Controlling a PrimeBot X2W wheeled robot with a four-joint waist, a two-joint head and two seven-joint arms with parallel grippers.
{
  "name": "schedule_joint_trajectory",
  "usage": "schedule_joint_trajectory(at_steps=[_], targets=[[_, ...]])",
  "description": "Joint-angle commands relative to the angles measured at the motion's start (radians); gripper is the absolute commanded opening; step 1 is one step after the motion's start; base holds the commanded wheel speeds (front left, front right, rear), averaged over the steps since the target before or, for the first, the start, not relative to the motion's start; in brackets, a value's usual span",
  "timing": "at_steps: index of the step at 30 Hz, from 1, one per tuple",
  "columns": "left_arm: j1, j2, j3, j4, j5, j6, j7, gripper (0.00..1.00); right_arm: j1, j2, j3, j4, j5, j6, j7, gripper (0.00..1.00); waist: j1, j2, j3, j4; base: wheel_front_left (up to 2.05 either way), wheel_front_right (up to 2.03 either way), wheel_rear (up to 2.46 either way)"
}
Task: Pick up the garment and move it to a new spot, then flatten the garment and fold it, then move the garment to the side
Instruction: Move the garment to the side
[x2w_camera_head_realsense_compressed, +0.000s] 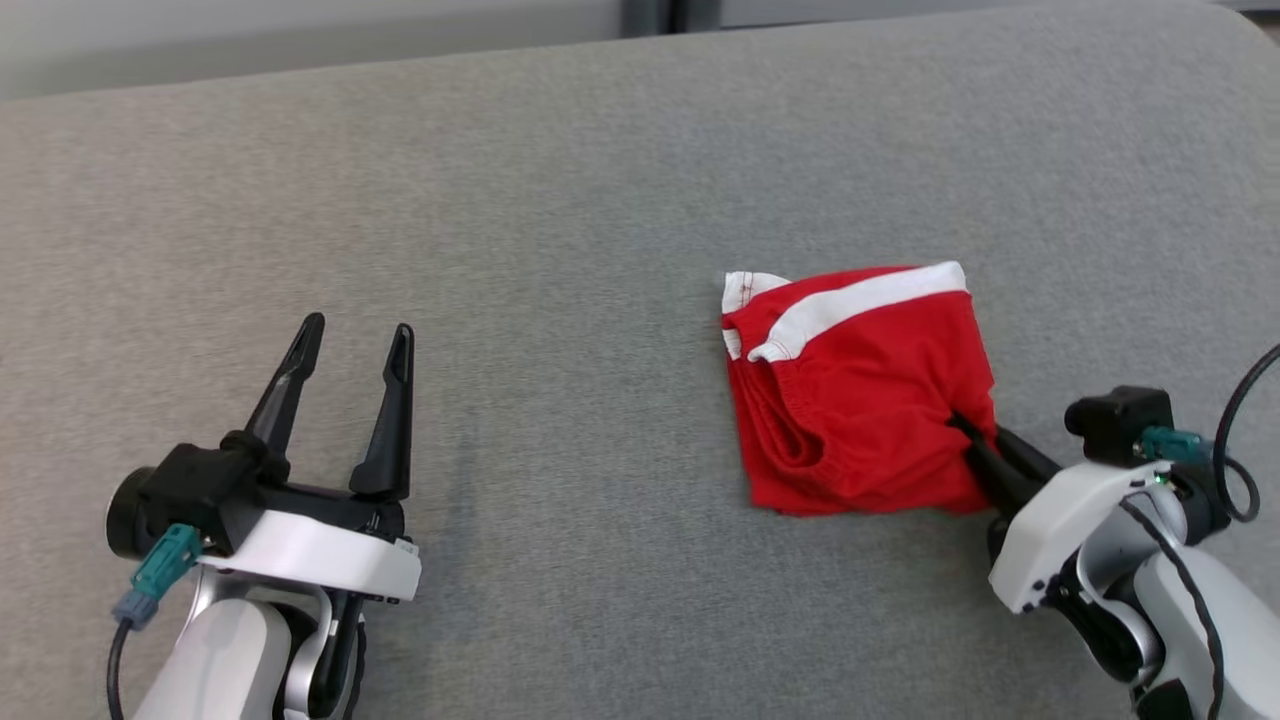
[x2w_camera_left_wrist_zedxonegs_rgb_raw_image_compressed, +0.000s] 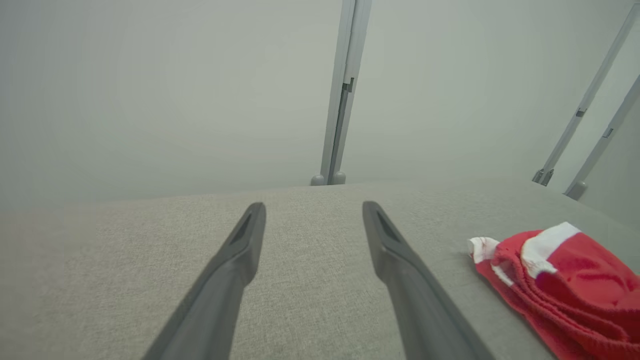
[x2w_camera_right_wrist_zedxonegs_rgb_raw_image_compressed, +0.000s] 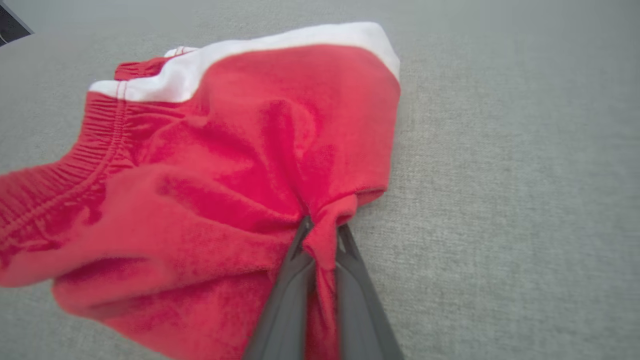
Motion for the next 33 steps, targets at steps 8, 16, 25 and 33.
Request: schedule_joint_trajectory(at_steps=[8, 16, 25, 33], targets=[[-0.052, 0.043, 0.005, -0.081, 0.019, 0.009, 0.045, 1.00, -0.139, -0.079, 0.027, 0.079, -0.017, -0.001, -0.066, 0.00, 0.0000, 0.0000, 0.123, -0.126, 0.00, 0.00, 0.00], [-0.094, 0.092, -0.001, -0.152, 0.048, 0.011, 0.096, 1.00, -0.234, -0.179, -0.032, 0.192, -0.025, -0.001, -0.144, 0.00, 0.0000, 0.0000, 0.208, -0.216, 0.00, 0.00, 0.00], [-0.126, 0.134, -0.010, -0.223, 0.076, 0.011, 0.156, 1.00, -0.352, -0.251, -0.065, 0.333, -0.073, -0.001, -0.212, 0.00, 0.0000, 0.0000, 0.268, -0.267, 0.00, 0.00, 0.00], [-0.150, 0.158, -0.014, -0.272, 0.084, 0.007, 0.188, 1.00, -0.474, -0.235, -0.065, 0.439, -0.108, -0.001, -0.266, 0.00, 0.0000, 0.0000, 0.318, -0.258, 0.00, 0.00, 0.00]])
